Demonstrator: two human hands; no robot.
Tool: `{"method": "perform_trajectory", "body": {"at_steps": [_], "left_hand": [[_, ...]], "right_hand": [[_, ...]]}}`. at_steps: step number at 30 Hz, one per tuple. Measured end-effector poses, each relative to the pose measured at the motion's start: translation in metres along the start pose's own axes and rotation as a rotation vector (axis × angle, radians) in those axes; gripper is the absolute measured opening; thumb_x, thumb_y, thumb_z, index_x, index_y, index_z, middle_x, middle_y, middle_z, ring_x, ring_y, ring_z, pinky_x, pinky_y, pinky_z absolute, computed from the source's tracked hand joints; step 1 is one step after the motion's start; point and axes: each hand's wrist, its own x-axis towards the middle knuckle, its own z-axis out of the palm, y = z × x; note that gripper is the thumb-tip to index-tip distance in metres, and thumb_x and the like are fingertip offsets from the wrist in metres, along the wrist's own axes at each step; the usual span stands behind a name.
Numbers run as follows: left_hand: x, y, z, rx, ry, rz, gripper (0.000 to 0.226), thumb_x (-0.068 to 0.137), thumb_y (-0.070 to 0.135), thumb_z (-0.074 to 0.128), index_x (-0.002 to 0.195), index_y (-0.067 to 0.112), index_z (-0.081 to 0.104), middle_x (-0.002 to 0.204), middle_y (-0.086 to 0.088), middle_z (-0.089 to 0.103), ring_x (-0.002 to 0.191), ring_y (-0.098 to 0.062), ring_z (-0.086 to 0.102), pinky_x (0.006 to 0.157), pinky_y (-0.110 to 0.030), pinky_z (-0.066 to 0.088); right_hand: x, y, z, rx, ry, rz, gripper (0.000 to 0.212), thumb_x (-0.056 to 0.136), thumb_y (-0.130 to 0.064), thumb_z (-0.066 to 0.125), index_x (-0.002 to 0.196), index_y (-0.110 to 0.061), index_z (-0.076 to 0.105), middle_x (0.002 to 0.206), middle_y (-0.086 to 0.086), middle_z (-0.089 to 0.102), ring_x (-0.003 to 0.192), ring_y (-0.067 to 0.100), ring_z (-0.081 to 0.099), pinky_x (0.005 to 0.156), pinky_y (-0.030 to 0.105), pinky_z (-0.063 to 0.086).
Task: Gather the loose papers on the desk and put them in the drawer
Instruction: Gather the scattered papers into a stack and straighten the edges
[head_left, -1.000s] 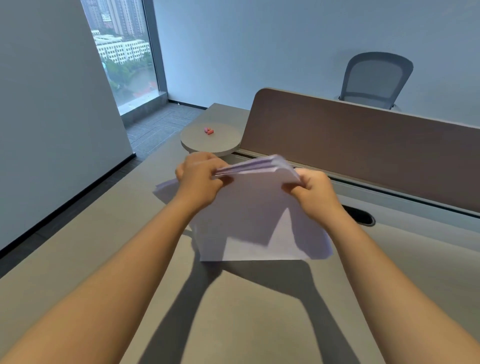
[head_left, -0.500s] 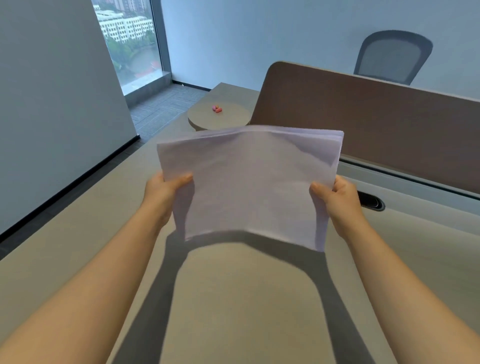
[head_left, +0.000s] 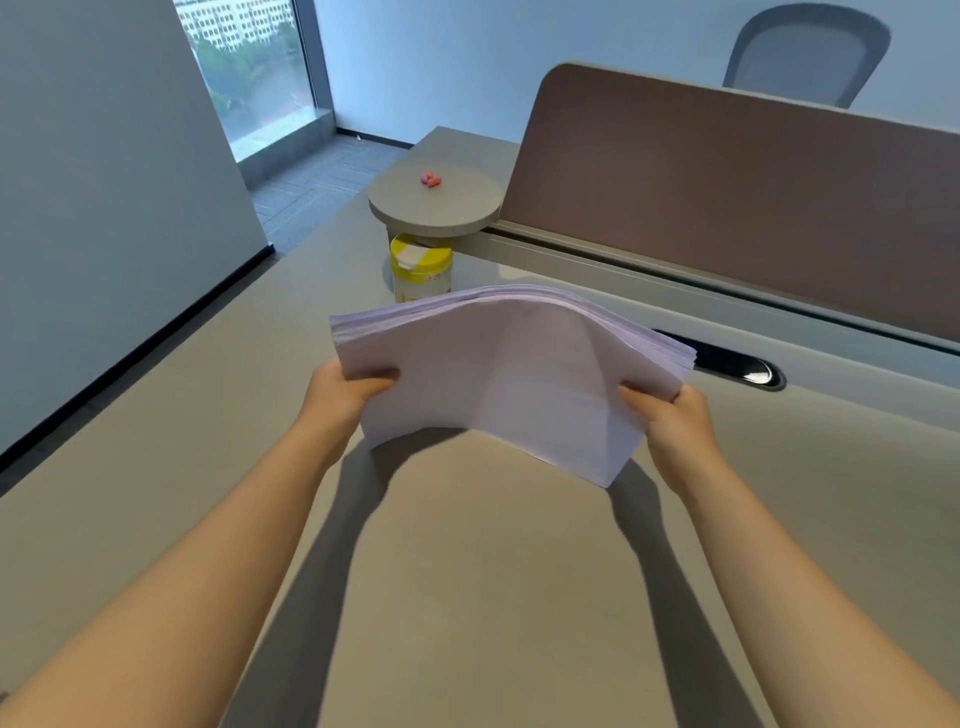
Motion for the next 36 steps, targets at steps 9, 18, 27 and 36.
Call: {"method": "perform_trajectory", "body": {"at_steps": [9,18,27,36], "left_hand": [[0.002,0.003,-0.001,0.002,-0.019,-0.065,0.048,0.077,-0.013,0.058,0.122,0.003,0.051,0.088,0.004,0.067,0.077,-0.007,0.061,0.074,-0.021,0.052],[0.017,0.002,0.006,0.391,0.270,-0.012,0.025,0.085,0.004,0.057,0.106,-0.007,0.064,0.111,-0.028,0.065,0.103,-0.036,0.060,0.075,-0.034,0.038],[0.020,0.060,0.003,0.974,0.114,0.605,0.044,0.070,0.008,0.032,0.083,0.002,0.074,0.079,-0.024,0.071,0.084,-0.042,0.059,0.069,-0.030,0.028],[0.012,0.060,0.011,0.862,0.197,0.355,0.048,0.081,0.015,0.062,0.128,0.022,0.052,0.143,-0.011,0.041,0.136,-0.030,0.027,0.107,-0.037,0.017]], "right_hand": [[0.011,0.001,-0.001,-0.011,-0.019,-0.019,0.031,0.083,0.010,0.049,0.104,-0.011,0.055,0.085,0.004,0.060,0.077,0.019,0.057,0.063,0.024,0.043],[0.030,0.000,0.004,-0.131,-0.033,0.071,0.038,0.085,0.006,0.046,0.122,-0.001,0.048,0.122,0.019,0.058,0.103,0.031,0.056,0.081,0.036,0.042],[0.027,-0.024,0.032,-0.465,-0.172,-0.119,0.081,0.081,-0.005,0.064,0.146,-0.014,0.016,0.154,0.006,0.021,0.141,0.023,0.023,0.111,0.036,0.026],[0.020,-0.027,0.052,-0.463,-0.213,-0.234,0.014,0.083,0.002,0.054,0.073,0.005,0.064,0.071,0.008,0.051,0.069,0.018,0.041,0.063,0.028,0.031]]}}
